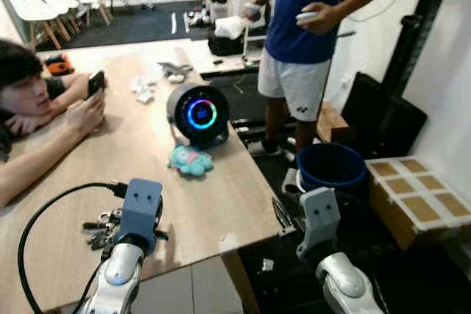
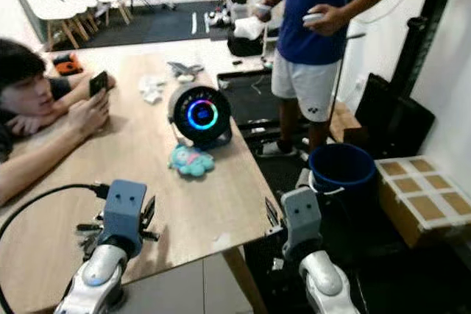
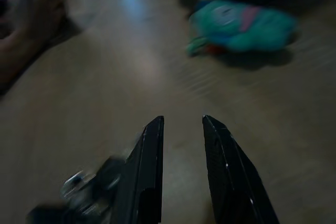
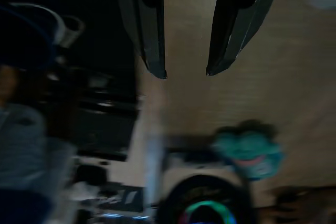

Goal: Hang keys on a hook

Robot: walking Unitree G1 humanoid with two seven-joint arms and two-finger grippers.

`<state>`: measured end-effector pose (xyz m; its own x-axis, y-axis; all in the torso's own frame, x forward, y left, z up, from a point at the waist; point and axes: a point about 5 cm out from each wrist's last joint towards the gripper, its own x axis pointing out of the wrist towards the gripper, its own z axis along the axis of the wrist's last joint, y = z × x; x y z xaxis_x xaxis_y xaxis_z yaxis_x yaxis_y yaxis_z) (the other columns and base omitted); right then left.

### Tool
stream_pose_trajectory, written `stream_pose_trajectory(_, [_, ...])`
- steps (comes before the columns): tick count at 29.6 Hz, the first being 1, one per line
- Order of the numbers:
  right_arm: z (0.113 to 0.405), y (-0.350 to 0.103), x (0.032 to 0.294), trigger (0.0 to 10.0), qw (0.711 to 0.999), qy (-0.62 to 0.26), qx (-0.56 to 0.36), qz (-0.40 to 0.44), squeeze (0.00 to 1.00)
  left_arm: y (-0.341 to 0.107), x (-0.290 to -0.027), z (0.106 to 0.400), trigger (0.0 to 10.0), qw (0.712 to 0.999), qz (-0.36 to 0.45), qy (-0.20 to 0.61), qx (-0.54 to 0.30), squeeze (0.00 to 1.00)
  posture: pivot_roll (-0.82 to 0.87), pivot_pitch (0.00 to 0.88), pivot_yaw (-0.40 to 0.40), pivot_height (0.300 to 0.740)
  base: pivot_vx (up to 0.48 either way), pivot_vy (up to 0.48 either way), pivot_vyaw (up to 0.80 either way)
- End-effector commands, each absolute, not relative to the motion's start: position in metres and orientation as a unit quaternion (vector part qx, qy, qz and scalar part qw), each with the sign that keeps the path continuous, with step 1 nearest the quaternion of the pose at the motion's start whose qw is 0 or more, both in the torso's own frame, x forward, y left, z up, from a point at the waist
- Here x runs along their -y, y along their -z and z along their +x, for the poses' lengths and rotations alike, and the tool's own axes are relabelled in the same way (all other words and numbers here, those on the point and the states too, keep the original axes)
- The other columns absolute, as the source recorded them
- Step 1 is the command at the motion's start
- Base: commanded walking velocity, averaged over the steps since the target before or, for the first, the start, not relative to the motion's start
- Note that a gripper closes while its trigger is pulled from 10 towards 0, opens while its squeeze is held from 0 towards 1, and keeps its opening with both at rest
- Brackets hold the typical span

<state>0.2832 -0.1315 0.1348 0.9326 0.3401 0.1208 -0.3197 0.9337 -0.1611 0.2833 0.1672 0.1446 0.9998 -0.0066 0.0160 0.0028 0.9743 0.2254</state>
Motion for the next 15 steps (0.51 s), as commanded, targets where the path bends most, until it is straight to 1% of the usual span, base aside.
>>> stream_pose_trajectory(1, [0.2814, -0.1350, 0.1303, 10.0, 0.980, -0.169, 0.073, -0.070, 0.00, -0.1376, -0.1682, 0.2823, 10.0, 0.993, 0.115, -0.003, -0.008, 0.00, 0.00, 0.137, 0.050, 0.740, 0.000, 0.000, 0.80])
stream_pose_trajectory(15, [0.2806, -0.1344, 0.1311, 10.0, 0.981, -0.167, 0.071, -0.071, 0.00, -0.1371, -0.1642, 0.2825, 10.0, 0.994, 0.111, 0.014, -0.012, 0.00, 0.00, 0.138, 0.053, 0.740, 0.000, 0.000, 0.80])
